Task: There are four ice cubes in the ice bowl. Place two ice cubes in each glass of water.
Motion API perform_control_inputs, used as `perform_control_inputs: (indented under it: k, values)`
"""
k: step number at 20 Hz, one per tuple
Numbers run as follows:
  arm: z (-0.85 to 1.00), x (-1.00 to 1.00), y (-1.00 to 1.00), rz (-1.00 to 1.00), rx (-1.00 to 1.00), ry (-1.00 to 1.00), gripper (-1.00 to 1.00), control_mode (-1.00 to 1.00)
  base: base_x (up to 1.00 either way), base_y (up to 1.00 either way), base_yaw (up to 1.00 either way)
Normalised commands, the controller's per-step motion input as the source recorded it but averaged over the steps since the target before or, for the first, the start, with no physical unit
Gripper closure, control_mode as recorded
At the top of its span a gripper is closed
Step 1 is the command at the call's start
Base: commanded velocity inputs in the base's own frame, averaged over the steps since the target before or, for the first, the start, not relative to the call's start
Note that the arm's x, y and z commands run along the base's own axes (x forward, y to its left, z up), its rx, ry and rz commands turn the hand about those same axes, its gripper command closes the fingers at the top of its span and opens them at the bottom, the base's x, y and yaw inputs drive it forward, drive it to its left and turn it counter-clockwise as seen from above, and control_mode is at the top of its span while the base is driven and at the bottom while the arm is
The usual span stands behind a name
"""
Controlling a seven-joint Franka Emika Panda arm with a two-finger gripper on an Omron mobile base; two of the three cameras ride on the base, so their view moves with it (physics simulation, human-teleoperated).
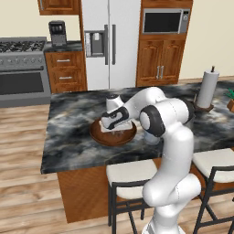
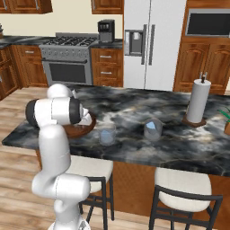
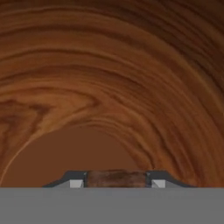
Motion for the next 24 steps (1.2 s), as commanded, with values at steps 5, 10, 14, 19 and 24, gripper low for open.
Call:
perform_control_inputs:
  k: [5,10,14,19,24]
  values:
    - [0.41,-0.27,-0.26,-0.12,0.03,-0.05,1.0,-1.0,0.0,0.0,0.0]
    - [0.72,-0.18,-0.29,-0.11,0.0,-0.02,1.0,-1.0,0.0,0.0,0.0]
    - [0.86,-0.24,-0.35,-0.09,0.0,-0.01,1.0,-1.0,0.0,0.0,0.0]
    - [0.75,-0.44,-0.46,-0.1,0.0,-0.02,1.0,-1.0,0.0,0.0,0.0]
    - [0.42,-0.71,-0.73,-0.15,0.0,-0.06,1.0,-1.0,0.0,0.0,0.0]
